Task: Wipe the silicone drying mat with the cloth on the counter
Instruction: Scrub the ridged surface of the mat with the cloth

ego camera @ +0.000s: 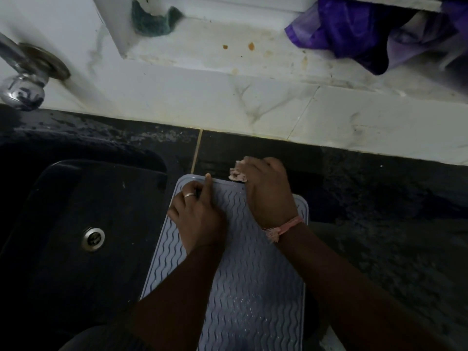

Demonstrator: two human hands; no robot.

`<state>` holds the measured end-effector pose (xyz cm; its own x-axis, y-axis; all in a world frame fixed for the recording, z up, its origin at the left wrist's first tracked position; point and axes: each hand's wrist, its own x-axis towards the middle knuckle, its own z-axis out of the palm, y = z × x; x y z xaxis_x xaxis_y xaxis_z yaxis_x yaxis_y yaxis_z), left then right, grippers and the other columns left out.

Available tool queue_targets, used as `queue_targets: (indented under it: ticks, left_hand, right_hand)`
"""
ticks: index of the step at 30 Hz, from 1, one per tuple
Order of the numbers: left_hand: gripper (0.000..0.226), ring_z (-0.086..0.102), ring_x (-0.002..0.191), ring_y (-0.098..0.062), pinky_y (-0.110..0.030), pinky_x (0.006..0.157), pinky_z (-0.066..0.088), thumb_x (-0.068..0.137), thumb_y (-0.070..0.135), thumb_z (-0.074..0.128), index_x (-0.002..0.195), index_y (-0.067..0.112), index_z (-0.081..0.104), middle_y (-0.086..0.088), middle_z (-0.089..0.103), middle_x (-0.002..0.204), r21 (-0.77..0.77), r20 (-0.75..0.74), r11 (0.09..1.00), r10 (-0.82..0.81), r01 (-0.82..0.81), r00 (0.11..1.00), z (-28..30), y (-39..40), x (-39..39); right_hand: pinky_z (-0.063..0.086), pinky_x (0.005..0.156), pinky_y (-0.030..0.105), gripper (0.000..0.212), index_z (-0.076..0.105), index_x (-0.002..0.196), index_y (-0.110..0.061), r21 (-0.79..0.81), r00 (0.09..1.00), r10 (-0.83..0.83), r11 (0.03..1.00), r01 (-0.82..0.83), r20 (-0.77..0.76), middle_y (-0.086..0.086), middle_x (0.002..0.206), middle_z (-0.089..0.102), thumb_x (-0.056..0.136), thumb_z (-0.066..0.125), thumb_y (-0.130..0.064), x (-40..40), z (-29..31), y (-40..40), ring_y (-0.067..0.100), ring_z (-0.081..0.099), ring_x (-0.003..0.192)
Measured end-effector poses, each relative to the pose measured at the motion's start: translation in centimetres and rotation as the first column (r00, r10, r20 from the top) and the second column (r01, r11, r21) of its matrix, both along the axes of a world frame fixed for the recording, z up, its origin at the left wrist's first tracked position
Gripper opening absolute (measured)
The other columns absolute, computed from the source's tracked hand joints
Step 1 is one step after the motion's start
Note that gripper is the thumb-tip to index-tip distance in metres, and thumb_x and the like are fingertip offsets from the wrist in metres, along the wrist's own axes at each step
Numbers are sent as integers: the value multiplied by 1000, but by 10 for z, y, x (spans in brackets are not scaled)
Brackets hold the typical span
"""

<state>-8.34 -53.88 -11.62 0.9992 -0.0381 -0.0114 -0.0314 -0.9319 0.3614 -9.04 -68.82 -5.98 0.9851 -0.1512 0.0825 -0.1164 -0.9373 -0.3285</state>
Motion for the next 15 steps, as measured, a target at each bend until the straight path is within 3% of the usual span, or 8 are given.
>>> queue_targets:
  ticks: [2, 4, 9, 15]
  left_hand:
    - [63, 36, 118, -32, -54, 99, 34, 86, 37, 40, 149, 38, 46, -6, 47, 136, -7, 19, 1000, 4, -4, 1000, -1, -1, 0]
    - [64, 38, 117, -32, -52, 97, 33, 84, 44, 44, 148, 37, 47, -5, 47, 134, 5, 33, 1000, -2, 1, 999, -2, 0, -1]
    - [67, 36, 122, -32, -56, 103, 32, 87, 28, 34, 152, 37, 41, -6, 44, 139, 4, -7, 1000, -2, 2, 1000, 3, -1, 0]
    - [51, 38, 126, -29, -52, 100, 34, 94, 37, 58, 144, 42, 48, 0, 49, 140, 52, 66, 978, -208, 204, 976, 5, 1, -4]
  right_hand:
    - [39, 111, 44, 38, 65, 132, -11, -22, 982, 182, 983, -183, -46, 10, 139, 62, 94, 64, -11, -4, 0, 16, 33, 55, 126]
    - [42, 108, 45, 39, 64, 133, -11, -25, 960, 260, 964, -264, -100, 10, 141, 61, 95, 63, -13, -14, -5, 27, 34, 53, 128]
    - [50, 97, 45, 34, 71, 121, -8, -78, 997, 71, 994, -73, -29, 15, 130, 67, 87, 71, -6, -30, -13, 0, 38, 61, 113]
    - [32, 115, 41, 36, 64, 134, -15, -6, 991, -84, 996, 84, -100, 5, 144, 58, 99, 56, -17, -31, -5, 3, 28, 50, 133]
